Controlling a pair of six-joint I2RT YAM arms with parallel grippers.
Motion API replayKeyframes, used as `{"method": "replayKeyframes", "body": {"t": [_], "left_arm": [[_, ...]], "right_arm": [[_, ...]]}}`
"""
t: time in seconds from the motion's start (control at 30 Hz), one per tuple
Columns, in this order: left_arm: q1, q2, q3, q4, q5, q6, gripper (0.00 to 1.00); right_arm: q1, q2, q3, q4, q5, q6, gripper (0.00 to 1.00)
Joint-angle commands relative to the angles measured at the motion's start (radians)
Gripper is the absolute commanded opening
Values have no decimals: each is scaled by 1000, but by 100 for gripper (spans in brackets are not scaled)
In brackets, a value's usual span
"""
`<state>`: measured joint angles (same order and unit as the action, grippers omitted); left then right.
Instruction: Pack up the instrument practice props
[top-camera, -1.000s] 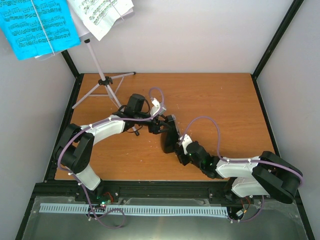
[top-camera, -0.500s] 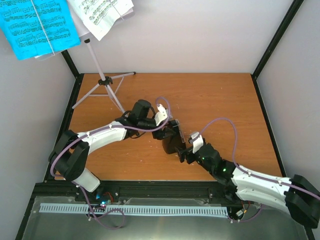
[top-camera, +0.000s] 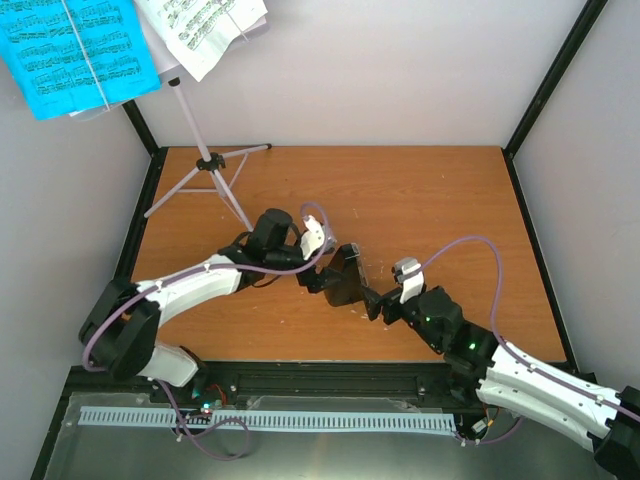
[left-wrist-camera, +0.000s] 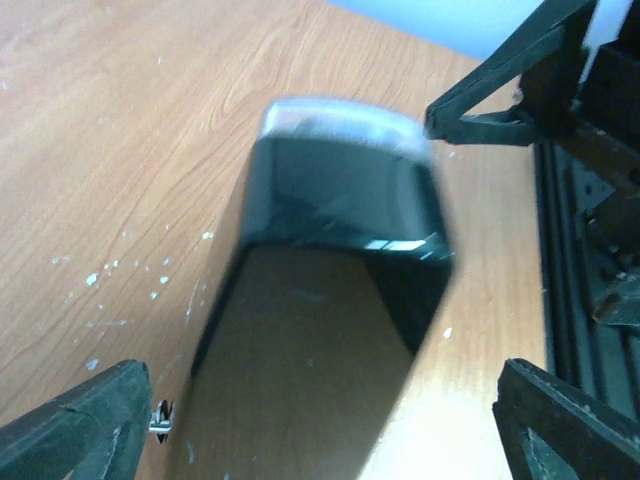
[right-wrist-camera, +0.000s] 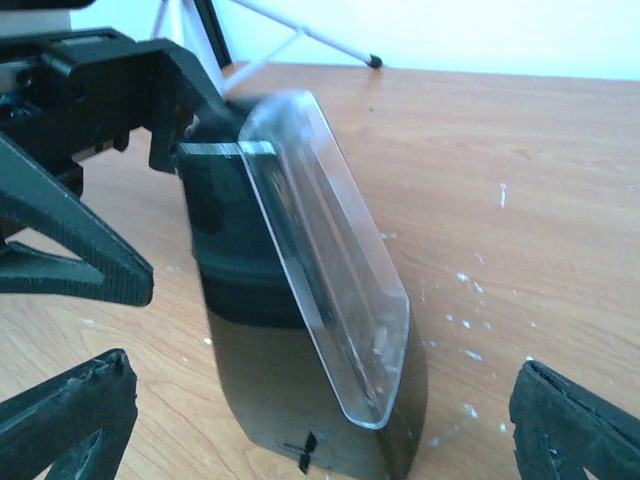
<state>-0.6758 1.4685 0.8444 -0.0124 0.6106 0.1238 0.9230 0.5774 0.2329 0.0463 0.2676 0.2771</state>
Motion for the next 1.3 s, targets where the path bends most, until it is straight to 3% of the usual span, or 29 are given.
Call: {"method": "replayKeyframes", "body": {"t": [0.0, 0.1, 0.23, 0.47, 0.63, 0.97, 1.27], "left_arm": [[17, -115, -16, 75, 74, -89, 94], [76, -177, -30, 83, 118, -165, 95], [188, -244, 1, 17, 130, -249, 98], [454, -318, 107, -138, 217, -300, 100], [580, -382, 79, -182, 199, -251, 99], [591, -384, 4, -162, 137, -199, 99], [591, -382, 3, -173, 115, -185, 100]], "right_arm": [[-22, -34, 98, -66, -63, -13, 100], [-109, -23, 145, -67, -216, -14, 100], [-326, 40, 203, -34, -546, -18, 100], [-566, 360, 376, 45, -1028, -87, 100], [-577, 592, 547, -63, -1148, -203, 100], [-570, 815, 683, -121, -1372, -260, 100], [-546, 805, 633, -202, -1399, -281, 100]]}}
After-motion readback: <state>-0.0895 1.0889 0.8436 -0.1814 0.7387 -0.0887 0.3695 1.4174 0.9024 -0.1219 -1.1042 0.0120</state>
